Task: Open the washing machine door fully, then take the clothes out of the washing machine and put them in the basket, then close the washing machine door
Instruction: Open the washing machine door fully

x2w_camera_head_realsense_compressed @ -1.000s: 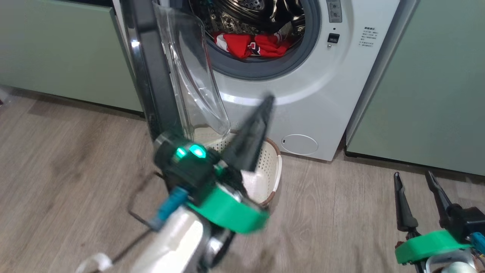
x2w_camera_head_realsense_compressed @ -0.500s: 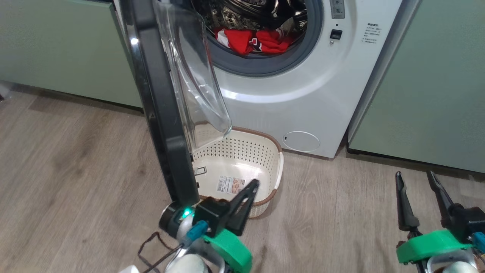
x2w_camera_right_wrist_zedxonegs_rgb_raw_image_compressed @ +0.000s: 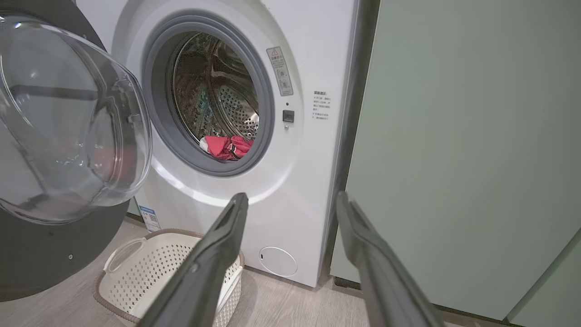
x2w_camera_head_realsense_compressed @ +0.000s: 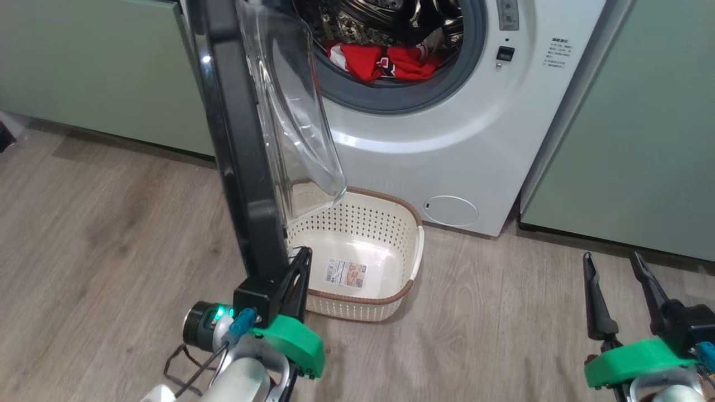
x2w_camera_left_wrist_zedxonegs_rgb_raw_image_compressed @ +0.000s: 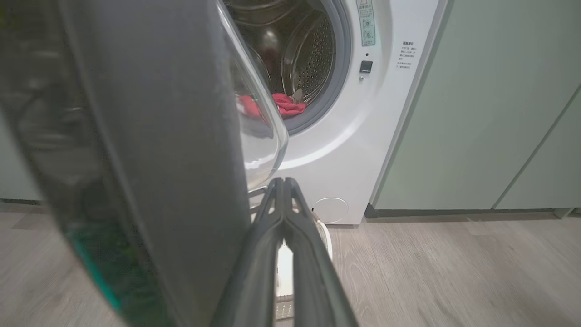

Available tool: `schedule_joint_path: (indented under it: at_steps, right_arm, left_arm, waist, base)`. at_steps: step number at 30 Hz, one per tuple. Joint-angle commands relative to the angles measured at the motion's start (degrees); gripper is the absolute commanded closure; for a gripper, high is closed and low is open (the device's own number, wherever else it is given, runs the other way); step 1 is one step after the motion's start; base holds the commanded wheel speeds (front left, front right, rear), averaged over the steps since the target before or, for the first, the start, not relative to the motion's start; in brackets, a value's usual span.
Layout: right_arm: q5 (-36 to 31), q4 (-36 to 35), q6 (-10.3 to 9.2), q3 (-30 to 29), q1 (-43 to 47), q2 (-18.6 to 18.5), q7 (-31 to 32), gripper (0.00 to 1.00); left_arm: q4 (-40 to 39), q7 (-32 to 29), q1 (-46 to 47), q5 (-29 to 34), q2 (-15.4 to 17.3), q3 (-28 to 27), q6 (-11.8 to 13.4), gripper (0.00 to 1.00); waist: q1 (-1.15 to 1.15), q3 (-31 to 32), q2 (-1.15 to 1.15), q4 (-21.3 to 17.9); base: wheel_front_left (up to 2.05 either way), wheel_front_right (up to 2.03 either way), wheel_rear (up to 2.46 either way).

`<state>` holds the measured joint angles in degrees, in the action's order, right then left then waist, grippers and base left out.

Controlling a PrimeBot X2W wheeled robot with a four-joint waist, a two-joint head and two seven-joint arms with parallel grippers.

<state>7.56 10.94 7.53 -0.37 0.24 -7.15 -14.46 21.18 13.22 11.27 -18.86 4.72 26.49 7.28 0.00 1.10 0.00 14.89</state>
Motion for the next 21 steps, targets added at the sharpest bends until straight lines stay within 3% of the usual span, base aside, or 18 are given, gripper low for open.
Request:
schedule_joint_path:
  at_steps: [1,10,21]
  right_arm:
    - [-0.1,-1.8,-0.04,1.1,-0.6,-1.2,-0.5,0.0]
    - [-0.1,-1.7,-0.04,1.2,-0.2,-0.9,-0.5,0.0]
    - [0.1,-1.4,-0.04,1.4,0.3,-0.6,-0.5,0.0]
  left_arm:
    - [-1.1,0.7,3.3,-0.4,0.4,-2.9,0.7,1.0]
    - [-0.3,1.6,2.3,-2.2,1.8,-7.3,1.7,1.0]
    - [-1.2,1.8,0.3,-4.4,6.1,-15.4,2.6,1.0]
  waist:
    - [0.0,0.0,0.0,0.3]
    - [0.0,0.5,0.0,2.7]
    - [0.0,0.8,0.0,7.6]
  base:
    - [0.0,0.0,0.0]
    - [0.0,0.0,0.0]
    - [0.0,0.0,0.0]
